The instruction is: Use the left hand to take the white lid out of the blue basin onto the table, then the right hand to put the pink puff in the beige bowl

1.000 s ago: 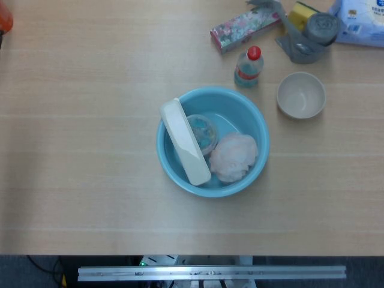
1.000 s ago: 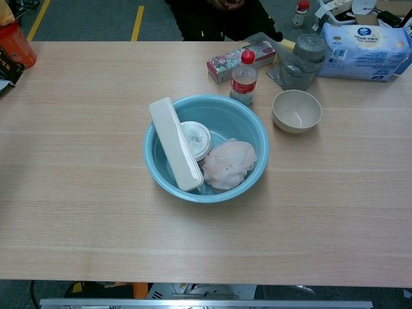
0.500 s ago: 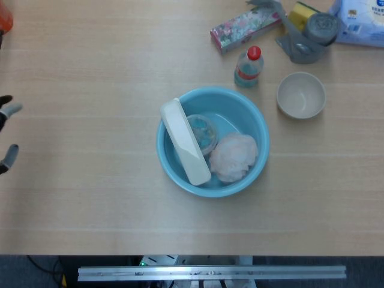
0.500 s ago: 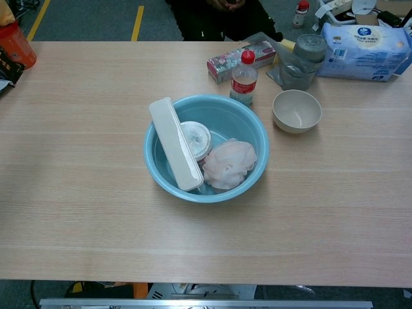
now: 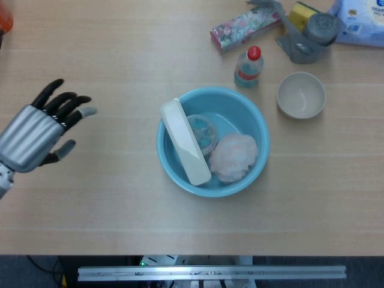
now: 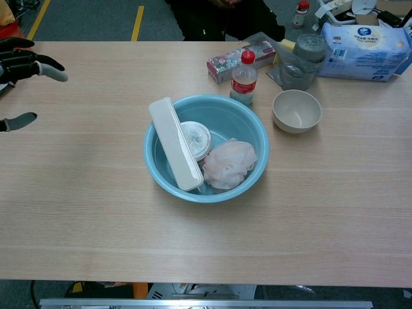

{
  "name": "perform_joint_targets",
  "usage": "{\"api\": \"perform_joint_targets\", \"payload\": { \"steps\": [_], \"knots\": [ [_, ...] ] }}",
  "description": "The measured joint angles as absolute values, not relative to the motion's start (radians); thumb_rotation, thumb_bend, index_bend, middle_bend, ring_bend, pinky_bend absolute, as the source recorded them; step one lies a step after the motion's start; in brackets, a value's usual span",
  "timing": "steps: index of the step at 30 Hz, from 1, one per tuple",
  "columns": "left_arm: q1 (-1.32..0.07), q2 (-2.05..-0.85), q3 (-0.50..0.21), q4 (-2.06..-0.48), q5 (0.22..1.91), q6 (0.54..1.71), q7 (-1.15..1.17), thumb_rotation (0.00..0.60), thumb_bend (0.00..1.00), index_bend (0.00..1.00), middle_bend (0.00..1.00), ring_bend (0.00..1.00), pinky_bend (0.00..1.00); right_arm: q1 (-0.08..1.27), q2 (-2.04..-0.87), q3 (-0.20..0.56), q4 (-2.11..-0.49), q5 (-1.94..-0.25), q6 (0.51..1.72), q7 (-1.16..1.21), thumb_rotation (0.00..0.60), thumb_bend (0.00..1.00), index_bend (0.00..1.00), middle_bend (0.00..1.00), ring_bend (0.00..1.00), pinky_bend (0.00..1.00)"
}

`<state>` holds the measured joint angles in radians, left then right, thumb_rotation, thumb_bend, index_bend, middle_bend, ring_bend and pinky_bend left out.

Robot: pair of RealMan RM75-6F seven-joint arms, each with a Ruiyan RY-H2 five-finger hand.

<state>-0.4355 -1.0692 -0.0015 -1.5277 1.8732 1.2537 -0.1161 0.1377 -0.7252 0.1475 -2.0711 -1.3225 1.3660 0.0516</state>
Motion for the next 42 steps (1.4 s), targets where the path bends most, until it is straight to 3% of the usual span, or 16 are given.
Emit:
{"api": "perform_joint_targets", "payload": {
  "steps": [8,18,42],
  "knots": [
    [-0.549,-1.131,-0.014,-1.525,1.923,1.151,0.002,0.6,0.36,0.19,0.15,0.15,0.04,0.138,-0.746,0.14,-2.05,-1.32,1.364,0.053,0.6,0.37,0.25,0.3,0.09,0.16],
    [-0.637,-1.214,-0.037,-1.527,1.894,1.012,0.21,0.6,0.36,0.09,0.07,0.12,0.04,0.113,-0.775,0.115,-2.019,-1.325,1.378,0.063,0.6,0.37,0.25,0.3,0.09,0.16],
    [-0.794,-1.386,-0.063,-1.452,1.744,0.83,0.373,0.6,0.36,0.14,0.05,0.1,0.04,0.101,-0.804,0.098,-1.97,-1.298,1.346,0.102,0.6,0.37,0.26,0.3,0.09,0.16]
  ]
}}
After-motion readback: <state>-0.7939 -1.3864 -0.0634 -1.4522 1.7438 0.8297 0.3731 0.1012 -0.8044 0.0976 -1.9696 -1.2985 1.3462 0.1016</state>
